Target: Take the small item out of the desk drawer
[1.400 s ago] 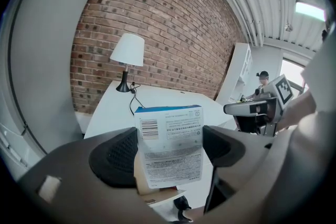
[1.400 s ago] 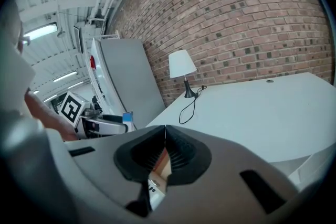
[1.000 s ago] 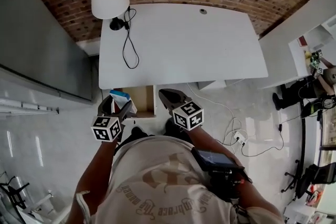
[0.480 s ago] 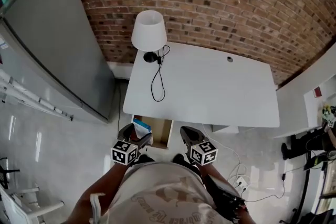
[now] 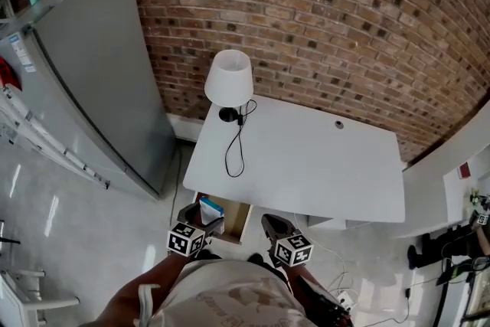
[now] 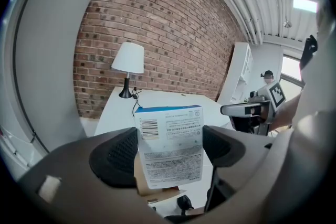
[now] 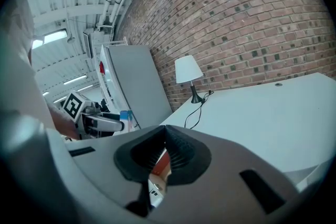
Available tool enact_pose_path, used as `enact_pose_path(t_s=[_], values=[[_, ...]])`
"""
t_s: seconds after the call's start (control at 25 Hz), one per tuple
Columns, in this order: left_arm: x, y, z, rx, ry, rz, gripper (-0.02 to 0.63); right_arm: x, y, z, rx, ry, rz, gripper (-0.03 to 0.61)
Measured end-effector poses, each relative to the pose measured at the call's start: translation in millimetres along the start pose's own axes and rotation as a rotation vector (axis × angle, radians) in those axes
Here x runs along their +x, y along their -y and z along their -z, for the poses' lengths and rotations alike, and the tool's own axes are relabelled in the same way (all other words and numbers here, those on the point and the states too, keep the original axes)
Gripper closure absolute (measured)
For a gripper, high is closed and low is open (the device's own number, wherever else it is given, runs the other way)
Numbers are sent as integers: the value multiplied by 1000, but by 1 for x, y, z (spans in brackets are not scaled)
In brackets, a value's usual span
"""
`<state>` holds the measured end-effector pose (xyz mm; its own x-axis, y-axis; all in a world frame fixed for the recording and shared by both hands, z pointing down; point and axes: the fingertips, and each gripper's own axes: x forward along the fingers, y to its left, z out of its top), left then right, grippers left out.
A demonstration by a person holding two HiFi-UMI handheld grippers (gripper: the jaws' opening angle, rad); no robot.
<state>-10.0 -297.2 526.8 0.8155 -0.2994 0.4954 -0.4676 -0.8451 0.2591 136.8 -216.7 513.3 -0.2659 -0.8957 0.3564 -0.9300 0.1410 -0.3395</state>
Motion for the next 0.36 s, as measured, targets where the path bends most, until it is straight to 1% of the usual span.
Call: enact_pose_path(t_s=[0.2,0.36], values=[[8,6,1,-8,-8,-17,225,-4,8,-2,3,8,-18,572],[18,4,2,-41,-1,-53,225,-5,19,-3,-5,7,-30,572]])
